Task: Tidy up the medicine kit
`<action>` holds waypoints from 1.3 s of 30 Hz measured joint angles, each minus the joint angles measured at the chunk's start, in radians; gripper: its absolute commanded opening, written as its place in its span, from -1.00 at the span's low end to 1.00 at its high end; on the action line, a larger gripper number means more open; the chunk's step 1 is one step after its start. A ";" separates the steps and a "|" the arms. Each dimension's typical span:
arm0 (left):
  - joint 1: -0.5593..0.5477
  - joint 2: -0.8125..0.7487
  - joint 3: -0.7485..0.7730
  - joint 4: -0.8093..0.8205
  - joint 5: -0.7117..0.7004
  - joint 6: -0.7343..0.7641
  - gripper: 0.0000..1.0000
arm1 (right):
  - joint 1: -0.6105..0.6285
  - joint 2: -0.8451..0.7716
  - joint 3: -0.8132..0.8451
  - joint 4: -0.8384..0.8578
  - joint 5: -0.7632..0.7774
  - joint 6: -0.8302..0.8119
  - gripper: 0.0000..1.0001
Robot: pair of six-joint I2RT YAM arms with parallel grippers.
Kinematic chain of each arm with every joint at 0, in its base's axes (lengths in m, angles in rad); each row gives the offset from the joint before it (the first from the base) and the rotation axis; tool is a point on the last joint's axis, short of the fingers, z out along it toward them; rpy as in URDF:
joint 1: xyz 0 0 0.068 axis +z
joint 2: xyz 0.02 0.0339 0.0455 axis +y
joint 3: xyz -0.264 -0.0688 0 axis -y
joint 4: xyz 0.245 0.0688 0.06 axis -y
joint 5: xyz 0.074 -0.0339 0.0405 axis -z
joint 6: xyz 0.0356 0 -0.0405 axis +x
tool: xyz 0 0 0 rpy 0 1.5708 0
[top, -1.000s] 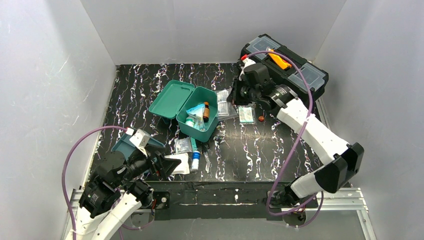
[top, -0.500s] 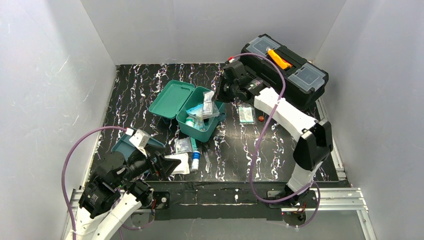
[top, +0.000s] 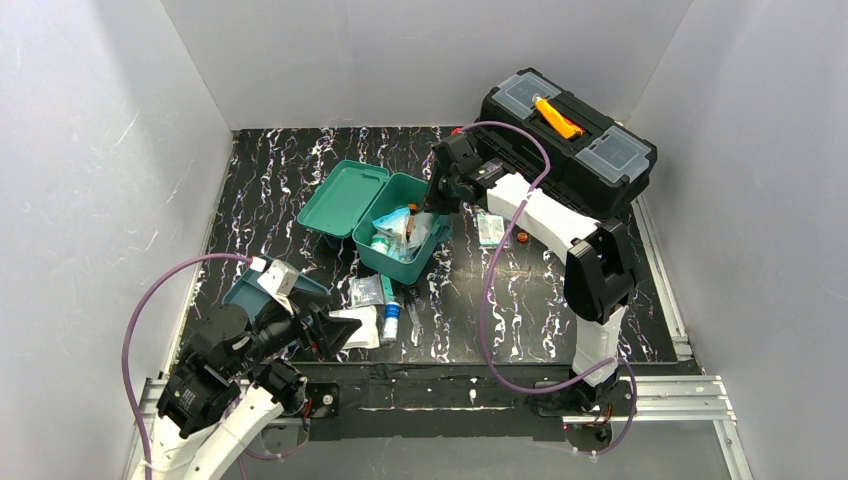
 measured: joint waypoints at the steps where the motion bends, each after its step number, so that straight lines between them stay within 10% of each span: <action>1: 0.000 0.000 0.000 0.000 0.000 0.000 0.97 | 0.000 0.005 0.000 -0.001 0.003 0.002 -0.31; 39: 0.000 0.019 0.000 0.000 -0.004 0.000 0.96 | -0.190 -0.237 -0.282 -0.082 0.153 -0.245 0.53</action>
